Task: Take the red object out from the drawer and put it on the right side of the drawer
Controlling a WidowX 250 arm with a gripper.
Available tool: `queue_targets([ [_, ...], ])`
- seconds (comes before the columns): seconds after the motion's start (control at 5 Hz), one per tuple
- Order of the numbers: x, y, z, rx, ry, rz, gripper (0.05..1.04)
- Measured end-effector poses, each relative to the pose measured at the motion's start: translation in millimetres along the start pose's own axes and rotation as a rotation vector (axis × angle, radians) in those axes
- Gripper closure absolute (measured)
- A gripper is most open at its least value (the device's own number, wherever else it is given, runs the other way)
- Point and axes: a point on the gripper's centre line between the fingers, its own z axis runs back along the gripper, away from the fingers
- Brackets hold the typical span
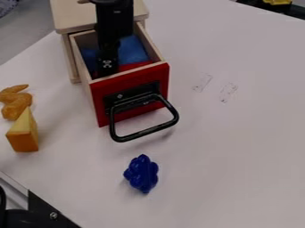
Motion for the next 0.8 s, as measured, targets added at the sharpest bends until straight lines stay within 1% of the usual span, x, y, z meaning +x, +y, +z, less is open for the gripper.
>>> queue_targets([
  [0.2,-0.5,7.9,-8.9,-0.003,0.021,0.019,0.085],
  [0.4,-1.4,10.9,-17.0,-0.022,0.028,0.027,0.133],
  [0.6,-1.0,14.9,-17.7,-0.003,0.005,0.039,0.401],
  [0.8,-1.8,15.0,-18.1,-0.003,0.003,0.036,0.495],
])
